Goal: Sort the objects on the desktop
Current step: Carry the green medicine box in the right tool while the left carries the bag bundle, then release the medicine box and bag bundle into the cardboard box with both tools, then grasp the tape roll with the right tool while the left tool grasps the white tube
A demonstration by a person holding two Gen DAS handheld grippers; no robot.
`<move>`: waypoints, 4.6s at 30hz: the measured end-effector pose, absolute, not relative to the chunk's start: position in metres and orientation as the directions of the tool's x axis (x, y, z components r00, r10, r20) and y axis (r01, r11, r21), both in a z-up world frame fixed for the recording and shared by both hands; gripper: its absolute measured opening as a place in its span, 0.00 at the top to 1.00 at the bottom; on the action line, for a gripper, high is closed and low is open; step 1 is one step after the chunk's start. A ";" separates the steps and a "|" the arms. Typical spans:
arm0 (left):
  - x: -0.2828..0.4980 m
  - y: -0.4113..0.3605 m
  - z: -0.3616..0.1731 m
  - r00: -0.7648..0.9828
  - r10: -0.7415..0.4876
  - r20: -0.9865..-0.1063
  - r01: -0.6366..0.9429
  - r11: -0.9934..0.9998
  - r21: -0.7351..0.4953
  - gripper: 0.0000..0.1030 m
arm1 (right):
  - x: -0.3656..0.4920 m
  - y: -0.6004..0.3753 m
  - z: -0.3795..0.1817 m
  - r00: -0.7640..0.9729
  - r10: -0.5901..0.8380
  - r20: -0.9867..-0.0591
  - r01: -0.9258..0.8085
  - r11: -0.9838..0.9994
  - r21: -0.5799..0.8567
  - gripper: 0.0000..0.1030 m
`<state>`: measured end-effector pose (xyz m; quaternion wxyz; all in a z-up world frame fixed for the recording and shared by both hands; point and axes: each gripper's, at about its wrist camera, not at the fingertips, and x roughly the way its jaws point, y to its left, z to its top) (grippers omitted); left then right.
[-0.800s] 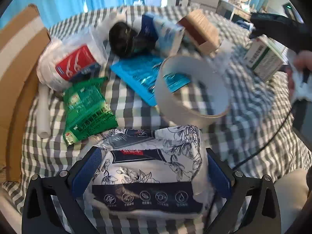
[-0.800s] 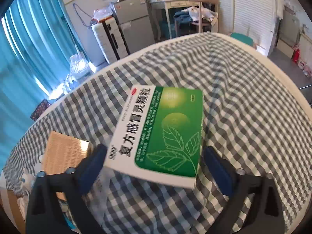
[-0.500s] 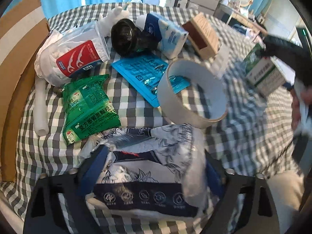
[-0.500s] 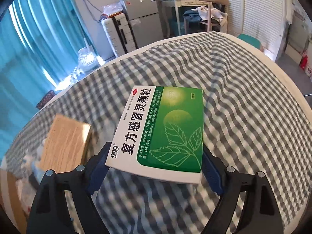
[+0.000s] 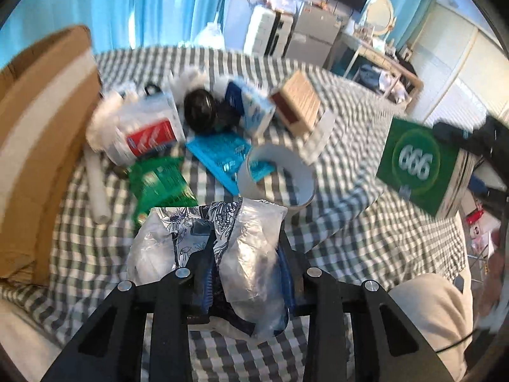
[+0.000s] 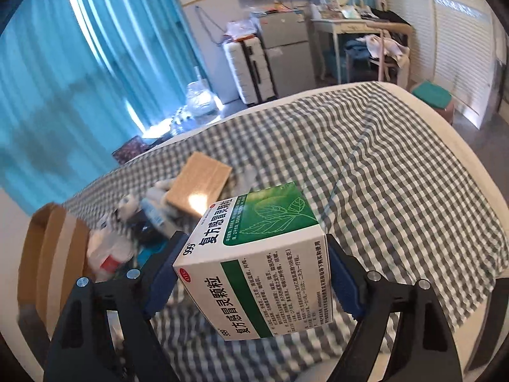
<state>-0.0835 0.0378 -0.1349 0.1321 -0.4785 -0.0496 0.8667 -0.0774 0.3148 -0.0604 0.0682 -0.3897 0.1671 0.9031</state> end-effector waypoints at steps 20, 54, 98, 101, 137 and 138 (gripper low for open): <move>-0.038 -0.001 0.003 -0.722 0.200 -0.662 -0.170 -0.979 -0.110 0.67 | 0.018 0.251 0.067 -0.810 -0.181 -0.557 0.037 -0.965 0.260 0.20; -0.108 -0.127 0.073 -0.825 -0.058 -0.563 0.046 -0.998 0.035 0.67 | -0.049 0.109 0.061 -0.656 -0.531 -0.536 0.397 -0.847 0.354 0.19; -0.070 -0.035 -0.042 -0.707 0.000 -0.707 0.004 -1.000 -0.004 0.00 | -0.073 0.194 0.005 -0.803 -0.240 -0.546 0.104 -0.958 0.267 0.13; -0.069 -0.007 -0.075 -0.667 -0.028 -0.745 0.000 -0.999 0.037 0.00 | -0.063 0.216 -0.016 -0.786 -0.206 -0.582 0.074 -0.968 0.242 0.13; -0.177 -0.038 -0.151 -0.608 -0.116 -0.785 0.047 -0.993 0.111 0.00 | -0.127 0.191 -0.138 -0.564 -0.231 -0.793 0.118 -0.973 0.199 0.13; -0.168 -0.038 -0.156 -0.587 -0.107 -0.803 0.072 -0.994 0.080 0.00 | -0.125 0.189 -0.138 -0.563 -0.226 -0.795 0.123 -0.974 0.191 0.13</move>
